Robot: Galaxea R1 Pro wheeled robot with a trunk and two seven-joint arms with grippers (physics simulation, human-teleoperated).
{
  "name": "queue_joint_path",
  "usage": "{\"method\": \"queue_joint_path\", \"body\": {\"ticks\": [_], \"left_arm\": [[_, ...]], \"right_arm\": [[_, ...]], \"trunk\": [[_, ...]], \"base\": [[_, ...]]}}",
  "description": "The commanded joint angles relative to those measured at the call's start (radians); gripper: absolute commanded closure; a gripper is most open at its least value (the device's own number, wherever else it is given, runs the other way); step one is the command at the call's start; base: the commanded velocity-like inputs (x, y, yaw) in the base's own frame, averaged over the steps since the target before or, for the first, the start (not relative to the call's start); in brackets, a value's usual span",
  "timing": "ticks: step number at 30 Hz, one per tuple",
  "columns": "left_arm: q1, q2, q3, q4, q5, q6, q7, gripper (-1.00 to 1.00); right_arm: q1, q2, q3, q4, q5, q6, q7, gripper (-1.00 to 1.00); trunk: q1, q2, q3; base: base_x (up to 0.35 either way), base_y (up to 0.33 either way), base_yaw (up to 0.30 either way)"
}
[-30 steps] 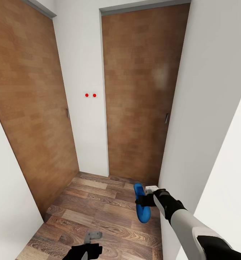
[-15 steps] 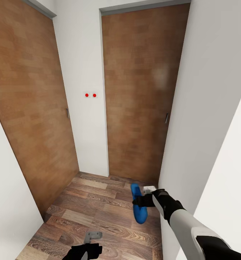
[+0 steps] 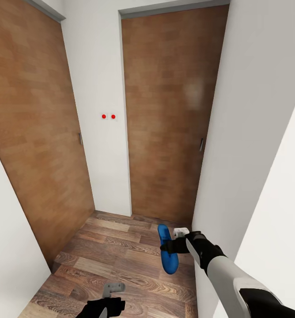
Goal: In the bedroom, move the book from the bed onto either nightstand, and place the two sandals side by side next to the bed.
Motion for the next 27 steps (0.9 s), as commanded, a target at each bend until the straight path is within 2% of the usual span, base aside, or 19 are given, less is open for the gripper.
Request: {"method": "queue_joint_path", "body": {"ticks": [1, 16, 27], "left_arm": [[0.000, 0.001, -0.006, -0.002, 0.010, 0.005, 0.008, -1.00], [0.000, -0.001, -0.006, -0.002, 0.010, 0.005, 0.008, -1.00], [0.000, -0.001, -0.007, -0.003, 0.010, 0.005, 0.008, -1.00]], "right_arm": [[0.000, 0.001, -0.008, -0.002, 0.009, 0.005, 0.006, 1.00], [0.000, 0.001, -0.008, 0.000, 0.009, 0.005, 0.007, 1.00], [0.000, 0.002, -0.002, 0.005, 0.009, 0.005, 0.007, 1.00]], "trunk": [[0.000, -0.001, 0.000], [0.000, -0.001, 0.000], [0.000, -0.001, 0.000]], "base": [[0.000, 0.000, -0.015], [0.000, 0.000, -0.005], [0.000, 0.000, -0.085]]}}
